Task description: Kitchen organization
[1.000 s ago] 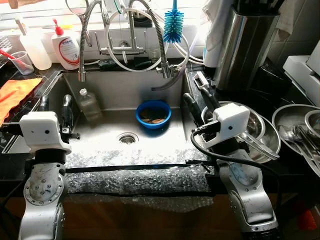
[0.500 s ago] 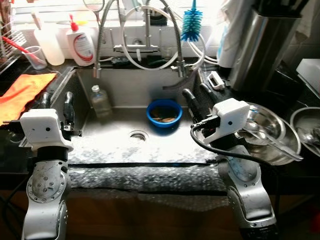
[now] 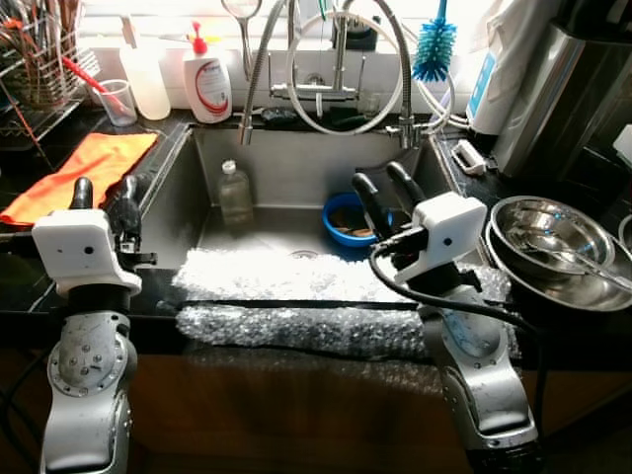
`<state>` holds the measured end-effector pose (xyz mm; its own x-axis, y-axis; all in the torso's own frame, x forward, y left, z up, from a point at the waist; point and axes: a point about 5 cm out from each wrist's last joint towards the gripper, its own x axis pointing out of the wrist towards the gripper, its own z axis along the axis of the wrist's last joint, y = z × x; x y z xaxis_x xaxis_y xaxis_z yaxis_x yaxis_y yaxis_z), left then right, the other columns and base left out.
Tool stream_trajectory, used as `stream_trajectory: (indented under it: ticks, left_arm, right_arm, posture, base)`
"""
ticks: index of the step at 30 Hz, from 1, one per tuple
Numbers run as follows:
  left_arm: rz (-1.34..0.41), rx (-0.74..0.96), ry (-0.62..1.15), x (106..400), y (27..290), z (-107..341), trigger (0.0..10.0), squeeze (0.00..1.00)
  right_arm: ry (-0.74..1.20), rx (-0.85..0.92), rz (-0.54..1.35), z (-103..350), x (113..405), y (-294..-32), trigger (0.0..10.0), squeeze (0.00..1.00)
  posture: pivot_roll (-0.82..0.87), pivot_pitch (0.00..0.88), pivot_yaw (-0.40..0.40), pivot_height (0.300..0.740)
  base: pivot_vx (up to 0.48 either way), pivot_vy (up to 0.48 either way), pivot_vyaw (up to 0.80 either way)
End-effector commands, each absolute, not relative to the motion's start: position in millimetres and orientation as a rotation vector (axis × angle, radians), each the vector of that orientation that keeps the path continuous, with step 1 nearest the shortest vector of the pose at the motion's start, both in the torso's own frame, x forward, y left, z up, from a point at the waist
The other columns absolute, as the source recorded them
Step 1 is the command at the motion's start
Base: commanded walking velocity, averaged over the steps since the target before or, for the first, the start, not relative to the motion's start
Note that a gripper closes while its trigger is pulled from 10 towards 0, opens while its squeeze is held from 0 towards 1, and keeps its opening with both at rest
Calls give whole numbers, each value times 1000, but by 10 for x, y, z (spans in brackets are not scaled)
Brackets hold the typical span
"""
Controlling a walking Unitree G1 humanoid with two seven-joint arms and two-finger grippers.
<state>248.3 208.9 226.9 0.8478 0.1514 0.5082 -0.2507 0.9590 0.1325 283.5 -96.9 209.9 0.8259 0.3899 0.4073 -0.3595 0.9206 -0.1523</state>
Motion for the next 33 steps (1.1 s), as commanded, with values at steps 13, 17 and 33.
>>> stream_trajectory:
  ticks: [13,17,33]
  left_arm:
    - [179,187,-556,2496,2020,2355,10000,0]
    - [173,180,-543,2496,2012,2324,10000,0]
    - [144,157,-533,2521,1925,2280,10000,0]
  right_arm:
    - [-464,-68,398,2150,2832,-954,10000,0]
    - [-460,-72,391,2145,2830,-961,10000,0]
    - [-471,-111,373,2142,2822,-970,10000,0]
  posture:
    - [-112,0,52,740]
    - [-112,0,55,740]
    - [-115,0,63,740]
  base:
    - [0,196,0]
    - [0,0,-225]
    - [0,0,-788]
